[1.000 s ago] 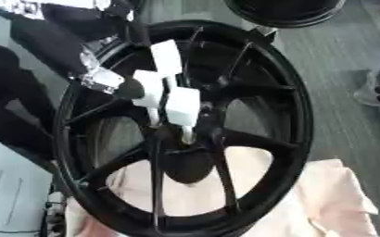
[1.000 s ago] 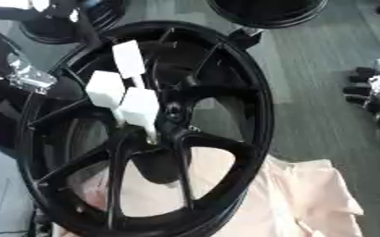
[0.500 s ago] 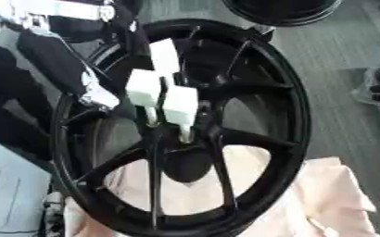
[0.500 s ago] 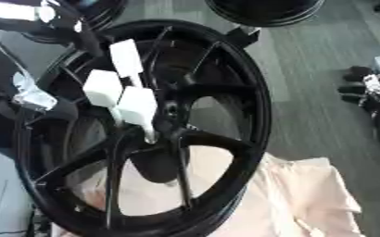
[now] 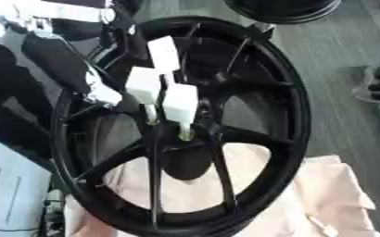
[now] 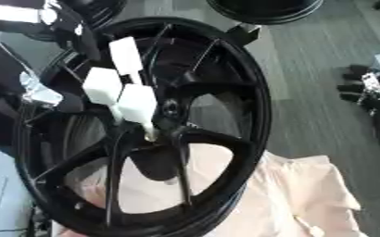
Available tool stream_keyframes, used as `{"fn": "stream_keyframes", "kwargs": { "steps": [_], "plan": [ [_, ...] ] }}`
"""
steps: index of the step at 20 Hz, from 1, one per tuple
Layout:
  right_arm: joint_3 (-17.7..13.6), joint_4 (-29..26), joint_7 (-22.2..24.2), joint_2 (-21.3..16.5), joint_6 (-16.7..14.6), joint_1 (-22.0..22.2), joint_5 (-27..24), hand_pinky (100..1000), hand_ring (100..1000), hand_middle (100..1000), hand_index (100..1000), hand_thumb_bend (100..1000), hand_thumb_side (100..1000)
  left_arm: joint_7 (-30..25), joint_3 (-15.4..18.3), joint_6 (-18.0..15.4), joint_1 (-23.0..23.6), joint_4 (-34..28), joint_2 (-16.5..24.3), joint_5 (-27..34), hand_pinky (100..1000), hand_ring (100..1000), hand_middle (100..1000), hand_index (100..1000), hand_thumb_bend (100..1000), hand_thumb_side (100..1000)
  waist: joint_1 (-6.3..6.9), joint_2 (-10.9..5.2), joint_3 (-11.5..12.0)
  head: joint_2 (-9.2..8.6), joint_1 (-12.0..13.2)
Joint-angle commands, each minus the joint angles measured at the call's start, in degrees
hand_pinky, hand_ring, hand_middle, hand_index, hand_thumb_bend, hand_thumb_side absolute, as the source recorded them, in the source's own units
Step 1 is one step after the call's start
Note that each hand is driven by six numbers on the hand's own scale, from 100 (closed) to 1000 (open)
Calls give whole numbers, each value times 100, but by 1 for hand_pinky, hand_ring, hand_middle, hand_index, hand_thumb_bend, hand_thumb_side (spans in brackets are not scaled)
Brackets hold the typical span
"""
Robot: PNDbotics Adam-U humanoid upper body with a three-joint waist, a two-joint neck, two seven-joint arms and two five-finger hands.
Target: Pull the pin out of the wheel hub.
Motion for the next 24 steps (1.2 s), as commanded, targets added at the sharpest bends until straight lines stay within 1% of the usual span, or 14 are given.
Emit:
{"fn": "stream_keyframes", "kwargs": {
  "steps": [1,8,24],
  "plan": [
    [-21,-71,26,-201,-10,-53,39,760,725,732,811,100,720,-139,122,194,-67,-4,87,-26,757,760,697,773,498,455,-25,-114,-6,2,12],
    [-16,-75,33,-197,-3,-49,46,760,725,733,811,100,722,-139,102,175,-54,57,26,0,756,761,718,778,487,453,-31,-107,-12,5,12],
    [6,-81,43,-185,21,-62,63,758,724,733,810,100,725,-139,-38,-95,-90,338,-167,-154,757,764,731,789,498,448,-34,-98,-36,9,23]
  ]
}}
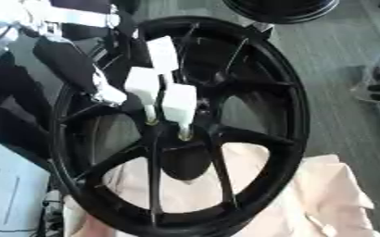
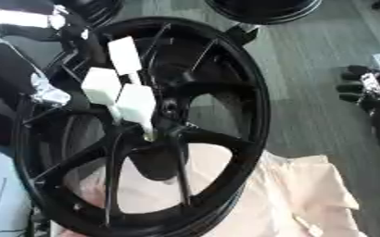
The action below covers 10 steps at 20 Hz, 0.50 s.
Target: Pull the pin out of the wheel hub.
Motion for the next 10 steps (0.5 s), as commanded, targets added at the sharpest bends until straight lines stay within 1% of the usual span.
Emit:
{"fn": "stream_keyframes", "kwargs": {
  "steps": [1,4,6,10],
  "plan": [
    [-20,-80,15,-184,-5,-60,22,758,724,733,810,100,725,-75,18,12,-101,26,51,-63,757,764,730,790,503,445,-29,-99,-10,10,30],
    [-14,-79,19,-186,-2,-61,25,758,723,733,810,100,726,-75,-6,-50,-103,44,42,-178,759,763,726,786,514,426,-26,-100,-11,17,66],
    [-5,-75,26,-187,1,-60,30,758,724,733,810,100,728,-75,-24,-96,-91,65,39,-248,759,761,721,781,511,395,-23,-100,-12,21,74],
    [10,-65,40,-189,5,-58,45,758,724,734,810,100,728,-75,-29,-186,-85,99,30,-432,758,756,713,774,518,376,-22,-99,-13,21,87]
  ]
}}
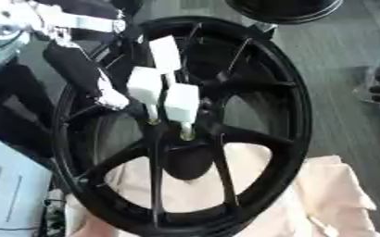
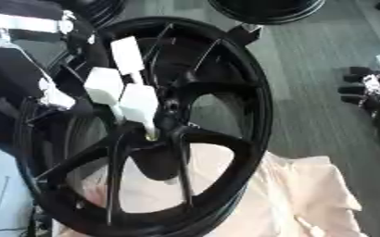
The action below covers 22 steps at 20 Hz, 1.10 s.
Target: Pull the pin out of the wheel hub.
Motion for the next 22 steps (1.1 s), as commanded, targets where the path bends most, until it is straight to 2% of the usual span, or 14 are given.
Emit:
{"fn": "stream_keyframes", "kwargs": {
  "steps": [1,9,16,19,22],
  "plan": [
    [-13,-67,27,-188,-9,-57,37,758,724,734,810,100,728,-52,45,-25,-83,13,58,-166,757,755,711,772,518,372,-22,-98,-12,17,35],
    [-15,-70,28,-187,-10,-61,32,757,725,734,810,100,728,-52,-13,-126,-93,192,-36,-409,755,752,708,769,526,372,-19,-95,-30,27,60],
    [-9,-70,37,-187,-9,-61,37,757,726,735,810,100,729,-52,-104,-263,-120,389,-130,-559,752,746,701,761,512,330,-20,-92,-37,31,76],
    [-12,-68,34,-186,-9,-56,39,757,726,735,811,100,730,-52,-124,-296,-117,450,-152,-580,746,739,685,735,481,283,-21,-92,-38,38,87],
    [-10,-66,31,-189,-7,-53,45,757,726,735,811,100,730,-52,-134,-314,-107,469,-148,-545,736,722,657,685,428,182,-20,-92,-38,45,94]
  ]
}}
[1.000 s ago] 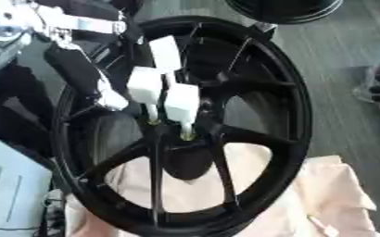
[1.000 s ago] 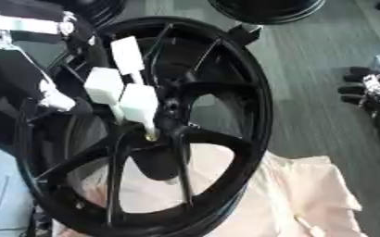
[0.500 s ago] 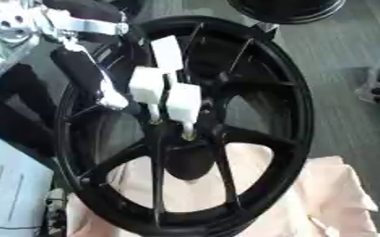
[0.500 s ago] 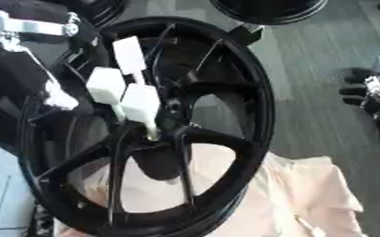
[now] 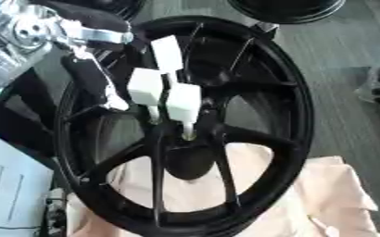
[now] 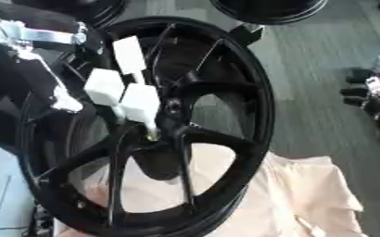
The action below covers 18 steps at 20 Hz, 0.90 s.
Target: Pull the pin out of the wheel hub.
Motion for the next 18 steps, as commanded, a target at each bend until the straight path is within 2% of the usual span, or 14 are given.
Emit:
{"fn": "stream_keyframes", "kwargs": {
  "steps": [1,5,11,14,18],
  "plan": [
    [-30,-68,19,-190,-17,-52,36,757,726,735,811,100,730,-30,39,-4,-99,4,97,18,733,718,649,675,417,165,-21,-93,-4,36,22],
    [-24,-69,22,-191,-15,-50,41,757,726,736,811,100,731,-30,54,28,-105,-8,84,60,717,690,603,579,363,112,-21,-92,-6,43,26],
    [-12,-67,32,-194,-9,-46,52,757,727,736,811,100,733,-30,152,137,-105,-99,97,46,697,656,557,472,366,100,-18,-93,-5,56,28],
    [-11,-69,36,-198,-10,-42,56,757,727,736,811,100,732,-30,374,193,-73,-302,192,59,691,648,544,451,369,100,-17,-95,3,54,20],
    [-19,-69,30,-202,-12,-28,56,757,727,736,811,100,733,61,841,313,-16,-698,376,182,681,632,523,420,383,100,-14,-100,17,65,8]
  ]
}}
